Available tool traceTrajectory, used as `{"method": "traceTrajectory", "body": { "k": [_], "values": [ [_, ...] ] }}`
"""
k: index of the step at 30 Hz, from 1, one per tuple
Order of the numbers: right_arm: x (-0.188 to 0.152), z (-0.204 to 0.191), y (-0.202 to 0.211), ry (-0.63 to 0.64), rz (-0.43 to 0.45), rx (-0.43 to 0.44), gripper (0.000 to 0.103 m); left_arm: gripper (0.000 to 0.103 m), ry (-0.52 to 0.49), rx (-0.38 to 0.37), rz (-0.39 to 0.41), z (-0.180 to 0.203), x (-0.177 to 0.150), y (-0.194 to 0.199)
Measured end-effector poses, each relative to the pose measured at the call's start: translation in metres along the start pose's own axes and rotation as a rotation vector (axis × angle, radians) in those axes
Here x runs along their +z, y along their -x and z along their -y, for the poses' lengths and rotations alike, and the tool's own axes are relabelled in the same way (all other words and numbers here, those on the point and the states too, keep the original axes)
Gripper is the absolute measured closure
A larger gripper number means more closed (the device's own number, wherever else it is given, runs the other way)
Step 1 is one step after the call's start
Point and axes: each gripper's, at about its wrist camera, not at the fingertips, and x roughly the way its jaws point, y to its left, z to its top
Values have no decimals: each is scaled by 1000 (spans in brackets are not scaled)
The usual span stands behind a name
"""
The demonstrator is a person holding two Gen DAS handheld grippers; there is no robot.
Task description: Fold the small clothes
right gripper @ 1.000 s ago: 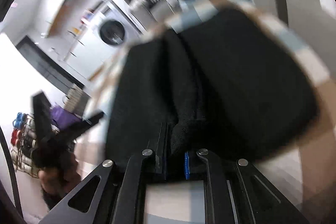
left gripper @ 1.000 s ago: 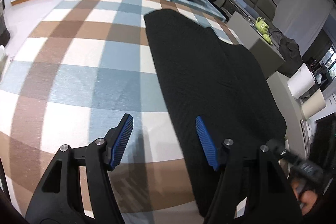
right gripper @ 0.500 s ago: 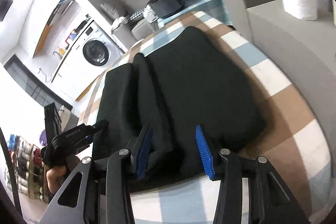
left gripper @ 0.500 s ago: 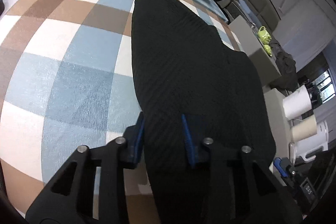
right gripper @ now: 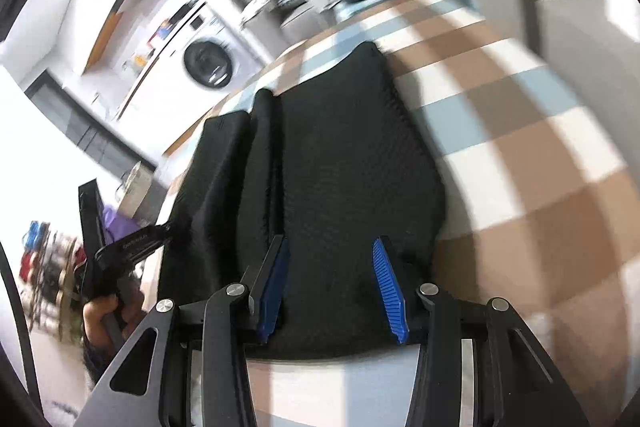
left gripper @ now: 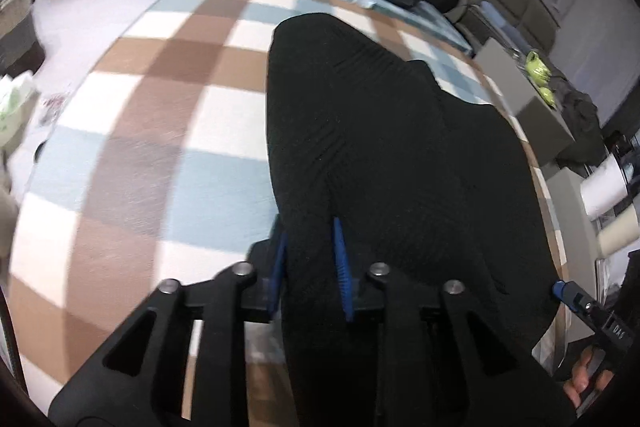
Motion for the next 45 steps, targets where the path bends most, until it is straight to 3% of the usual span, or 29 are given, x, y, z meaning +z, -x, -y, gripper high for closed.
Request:
{"method": "traceTrajectory", "body": {
  "k": [2,4,6,7,9,12,13,15,16,18,20,23,29,33,37,39,40,43,45],
  "values": [
    [3,-17,-20,33,-35,59,59,76,12,-9,6,-7,0,8],
    [6,-29,-35,58,-57,100,59,56,6,15,28,-10,0,15],
    [11,-42,-60,81,-91,125,59,43,4,27,55,-13,-4,26],
    [14,-45,-71,84,-109,126,59,41,7,25,66,-14,-7,30],
    [15,-51,-86,94,-131,116,60,41,15,15,78,-15,-13,39],
    [17,-63,-99,161,-124,90,84,40,22,-7,97,-13,-24,49],
    [18,-66,-101,172,-133,93,99,40,23,-10,99,-13,-25,50],
    [19,-73,-86,199,-89,152,99,40,23,-14,102,-11,-27,53],
    [19,-79,-67,236,-16,191,99,40,17,-10,100,-10,-27,55],
    [17,-85,-44,287,40,153,99,40,9,-6,104,-8,-28,57],
    [14,-71,-46,256,-7,90,99,40,-2,-19,104,-4,-28,56],
    [3,-52,-73,272,-145,-75,98,40,-24,-23,94,3,-28,52],
    [9,-60,-38,251,-50,3,73,40,-41,-27,78,9,-31,45],
    [15,-74,-53,217,-105,116,64,40,-37,-30,68,8,-32,42],
    [10,-94,-86,237,-153,86,65,40,-39,-21,73,6,-33,43],
    [9,-100,-94,269,-168,51,86,40,-34,-25,71,4,-34,44],
    [9,-103,-91,280,-159,74,94,40,-31,-25,71,3,-34,44],
    [12,-114,-55,349,-38,107,95,40,-35,-26,68,3,-35,44],
    [13,-111,-53,359,-47,80,95,40,-46,-27,59,4,-37,40]
  ]
}}
